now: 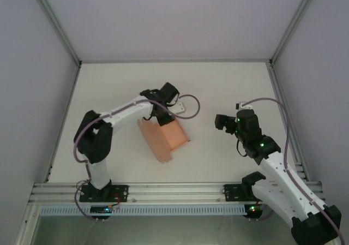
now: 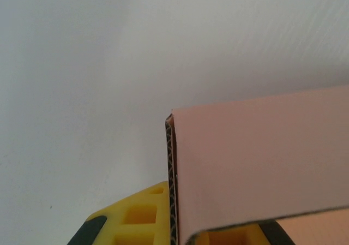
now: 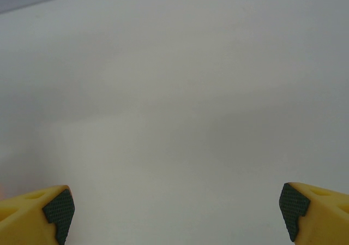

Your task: Assemble paper box

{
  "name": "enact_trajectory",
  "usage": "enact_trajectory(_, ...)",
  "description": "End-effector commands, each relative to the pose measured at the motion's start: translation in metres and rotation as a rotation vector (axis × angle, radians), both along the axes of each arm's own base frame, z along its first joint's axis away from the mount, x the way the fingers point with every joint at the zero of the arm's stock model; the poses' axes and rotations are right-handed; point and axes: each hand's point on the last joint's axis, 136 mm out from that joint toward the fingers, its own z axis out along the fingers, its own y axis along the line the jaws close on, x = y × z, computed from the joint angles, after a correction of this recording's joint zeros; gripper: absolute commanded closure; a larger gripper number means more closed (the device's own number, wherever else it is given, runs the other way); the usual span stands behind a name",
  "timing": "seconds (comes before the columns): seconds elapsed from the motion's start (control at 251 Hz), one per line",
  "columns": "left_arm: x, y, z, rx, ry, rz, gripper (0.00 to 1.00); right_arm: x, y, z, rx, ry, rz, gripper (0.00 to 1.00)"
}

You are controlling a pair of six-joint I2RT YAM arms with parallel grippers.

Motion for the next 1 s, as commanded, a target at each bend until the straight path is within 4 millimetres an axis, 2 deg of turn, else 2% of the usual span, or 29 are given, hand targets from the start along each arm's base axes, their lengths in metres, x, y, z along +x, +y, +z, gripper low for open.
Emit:
enact_trajectory(0.0,0.010,0.012,-0.012,0.225,-0.089,-0.061,1.00,-0.010,-0.005,-0.017,0.012,0.065,-0.011,0.01)
enact_trajectory(0.2,0.034,-0.024,-0.039,0.282,-0.219,-0.102,1.00,-0.007,-0.007,-0.023,0.039,0.069,-0.008,0.01)
enact_trajectory(0.375,0.030,-0.050,-0.071,0.340,-0.233,-0.209,1.00,-0.006,-0.011,-0.032,0.052,0.094,-0.022,0.01)
enact_trajectory(0.403,0.030,-0.051,-0.072,0.338,-0.227,-0.210,0.96,-0.006,-0.011,-0.033,0.053,0.096,-0.022,0.01)
enact_trajectory(0.475,0.032,-0.052,-0.070,0.338,-0.232,-0.213,0.77,-0.008,-0.014,-0.035,0.056,0.106,-0.027,0.01)
enact_trajectory(0.631,0.028,-0.059,-0.043,0.271,-0.240,-0.238,0.42,-0.007,-0.014,-0.036,0.072,0.109,-0.021,0.01)
enact_trajectory(0.762,0.018,-0.065,-0.009,0.182,-0.237,-0.254,0.28,-0.005,-0.009,-0.032,0.084,0.093,0.013,0.01)
enact_trajectory(0.806,0.013,-0.068,0.003,0.140,-0.239,-0.261,0.16,-0.003,-0.005,-0.028,0.087,0.077,0.044,0.01)
enact_trajectory(0.846,0.009,-0.070,0.017,0.097,-0.248,-0.268,0.00,0.000,-0.002,-0.022,0.073,0.048,0.070,0.01)
enact_trajectory(0.95,0.003,-0.074,0.051,-0.027,-0.297,-0.266,0.00,0.009,0.012,-0.012,0.068,-0.004,0.162,0.01)
enact_trajectory(0.994,0.006,-0.080,0.073,-0.111,-0.347,-0.237,0.01,0.013,0.022,-0.011,0.074,-0.010,0.213,0.01)
